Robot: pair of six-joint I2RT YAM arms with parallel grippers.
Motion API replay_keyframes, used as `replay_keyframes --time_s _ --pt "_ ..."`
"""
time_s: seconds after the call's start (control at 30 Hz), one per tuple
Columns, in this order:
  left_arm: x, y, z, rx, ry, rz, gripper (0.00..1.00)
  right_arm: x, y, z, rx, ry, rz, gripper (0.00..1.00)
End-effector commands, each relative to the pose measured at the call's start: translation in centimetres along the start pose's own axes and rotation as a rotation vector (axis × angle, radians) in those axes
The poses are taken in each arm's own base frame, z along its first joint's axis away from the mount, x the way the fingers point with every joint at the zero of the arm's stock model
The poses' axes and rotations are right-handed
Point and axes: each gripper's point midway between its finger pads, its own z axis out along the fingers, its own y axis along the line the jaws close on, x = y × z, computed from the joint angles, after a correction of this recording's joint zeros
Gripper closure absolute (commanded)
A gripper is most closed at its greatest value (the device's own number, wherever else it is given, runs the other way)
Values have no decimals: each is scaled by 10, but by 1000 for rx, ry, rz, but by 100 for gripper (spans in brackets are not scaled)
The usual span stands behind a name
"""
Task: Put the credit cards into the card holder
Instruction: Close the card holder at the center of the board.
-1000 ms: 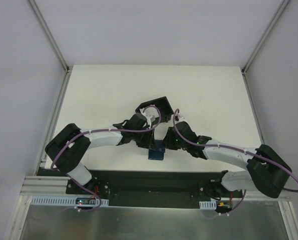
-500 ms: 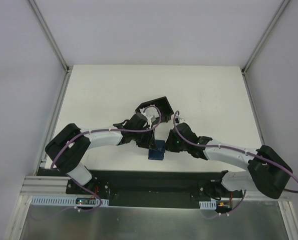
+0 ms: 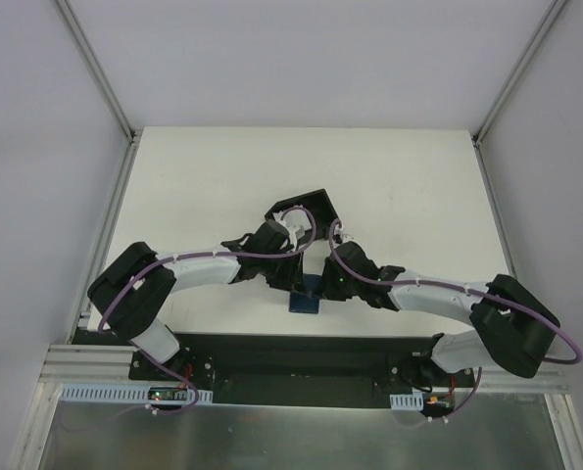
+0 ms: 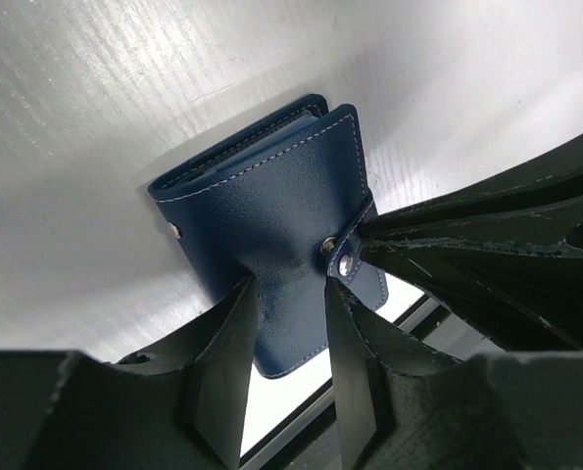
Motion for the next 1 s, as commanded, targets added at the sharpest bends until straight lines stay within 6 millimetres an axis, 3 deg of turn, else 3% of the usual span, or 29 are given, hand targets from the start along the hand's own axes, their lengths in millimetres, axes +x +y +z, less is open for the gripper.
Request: replay_keyframes --time_s 0.0,0.17,0.33,0.6,0.97 --pt "11 17 -9 -98 20 48 65 -3 12 3 -21 0 11 88" --pt "17 27 -19 -132 8 73 64 -6 2 7 38 -26 19 89" --pt "22 28 -24 -133 1 95 63 -9 3 8 36 -33 23 88" --pt "13 13 -16 -124 -3 173 60 -14 12 7 4 -48 25 88" --pt "5 13 -6 -132 -18 159 54 -12 13 8 -1 -37 23 87"
